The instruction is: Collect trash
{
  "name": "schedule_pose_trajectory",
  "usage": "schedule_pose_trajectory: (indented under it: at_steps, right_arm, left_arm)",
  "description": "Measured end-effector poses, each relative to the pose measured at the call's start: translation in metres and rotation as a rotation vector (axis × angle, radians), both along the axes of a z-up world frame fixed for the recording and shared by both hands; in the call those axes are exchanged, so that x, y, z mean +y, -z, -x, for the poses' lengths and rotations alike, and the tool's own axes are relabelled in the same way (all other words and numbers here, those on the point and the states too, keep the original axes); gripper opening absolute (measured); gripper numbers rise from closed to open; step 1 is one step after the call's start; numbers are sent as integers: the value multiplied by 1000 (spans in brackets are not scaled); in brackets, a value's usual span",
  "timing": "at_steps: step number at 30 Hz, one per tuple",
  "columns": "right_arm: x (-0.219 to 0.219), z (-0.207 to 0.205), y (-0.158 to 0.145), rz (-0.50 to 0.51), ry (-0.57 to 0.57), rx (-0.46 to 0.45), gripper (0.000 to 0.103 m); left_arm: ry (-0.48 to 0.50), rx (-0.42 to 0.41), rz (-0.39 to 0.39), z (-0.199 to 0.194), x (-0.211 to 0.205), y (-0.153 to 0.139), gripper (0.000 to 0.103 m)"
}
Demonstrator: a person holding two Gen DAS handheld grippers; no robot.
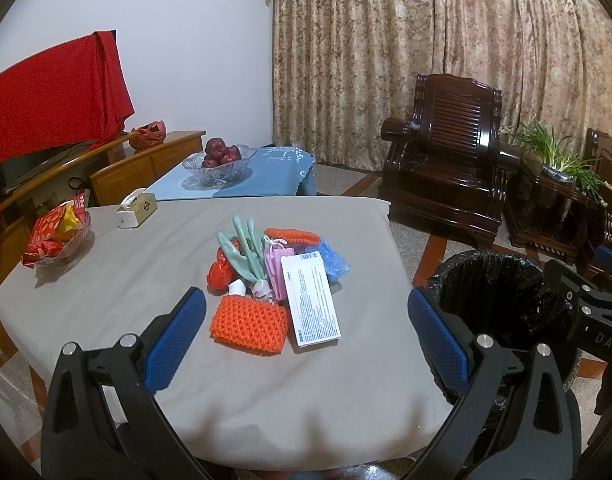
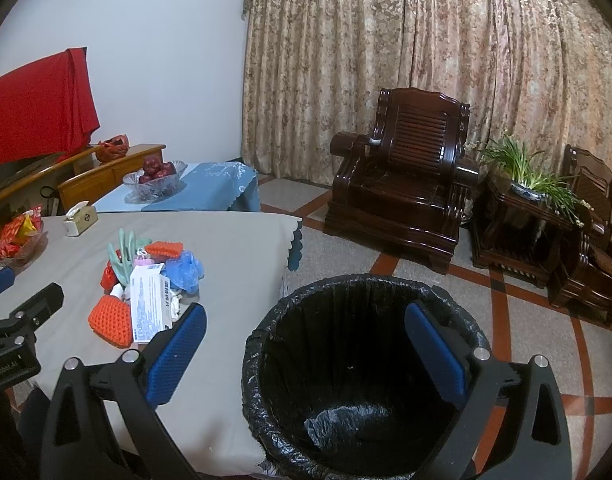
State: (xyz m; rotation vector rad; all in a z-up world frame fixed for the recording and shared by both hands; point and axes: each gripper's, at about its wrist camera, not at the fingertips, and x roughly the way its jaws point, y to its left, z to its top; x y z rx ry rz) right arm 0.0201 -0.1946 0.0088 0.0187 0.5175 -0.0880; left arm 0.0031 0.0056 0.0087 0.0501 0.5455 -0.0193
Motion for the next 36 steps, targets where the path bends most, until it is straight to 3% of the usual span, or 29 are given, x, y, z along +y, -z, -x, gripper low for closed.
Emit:
schedule_pose_trajectory:
  at_steps: [12, 14, 21, 27, 36]
  right_arm:
    - [-2, -1, -3, 1, -6, 1, 97]
    - [11, 0, 16, 2, -7, 3, 97]
    - [23, -9, 21, 2, -42, 7, 97]
    - [42, -31, 26, -23, -110, 2, 97]
    - [103, -87, 70, -53, -245, 47, 97]
  left_arm:
    - [0, -1, 0, 1, -1, 1, 98]
    - [0, 0, 1, 0, -1, 1, 98]
    - [-1, -2, 28, 3, 8, 17, 98]
    - [-87, -17, -1, -13, 34, 27, 98]
    - [-193, -9, -21, -36, 92, 54, 98]
